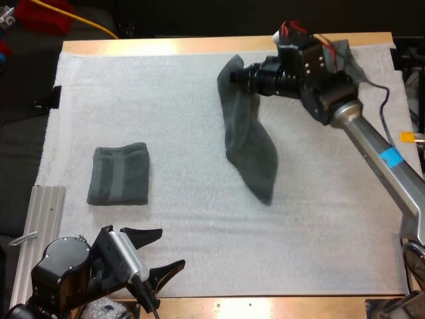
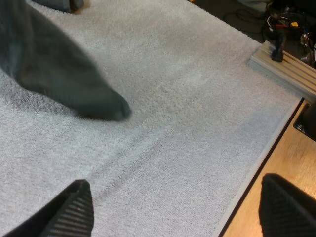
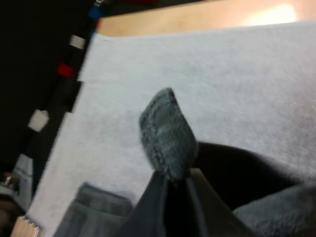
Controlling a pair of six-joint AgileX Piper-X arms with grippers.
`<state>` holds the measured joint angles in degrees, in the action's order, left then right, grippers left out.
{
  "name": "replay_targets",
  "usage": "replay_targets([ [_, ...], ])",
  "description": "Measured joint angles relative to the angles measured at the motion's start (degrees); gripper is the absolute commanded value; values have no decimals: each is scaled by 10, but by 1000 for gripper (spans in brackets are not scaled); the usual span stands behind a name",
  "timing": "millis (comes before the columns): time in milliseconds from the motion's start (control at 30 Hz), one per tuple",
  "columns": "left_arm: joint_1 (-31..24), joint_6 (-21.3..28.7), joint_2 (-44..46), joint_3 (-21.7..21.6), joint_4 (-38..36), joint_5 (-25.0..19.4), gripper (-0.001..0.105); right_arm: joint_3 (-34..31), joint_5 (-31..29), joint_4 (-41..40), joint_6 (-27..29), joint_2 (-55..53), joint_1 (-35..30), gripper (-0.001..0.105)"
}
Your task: Pick towel from pile, fold and stack
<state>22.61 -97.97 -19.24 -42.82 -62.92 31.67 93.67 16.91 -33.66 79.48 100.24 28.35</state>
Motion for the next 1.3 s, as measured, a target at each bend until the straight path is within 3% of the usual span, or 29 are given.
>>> replay_targets([
  [333,0,1,0,0,29,-10,67,68,-29,-80,116,-48,41,0],
  [633,0,1,0,0,34,-11,67,141,-35,-97,131,-54,46,0],
  [900,0,1,0,0,34,-11,67,101,-18,-236,185,-55,69,0],
  [1300,0,1,0,0,34,-11,67,8,-17,-368,233,-56,86,0],
])
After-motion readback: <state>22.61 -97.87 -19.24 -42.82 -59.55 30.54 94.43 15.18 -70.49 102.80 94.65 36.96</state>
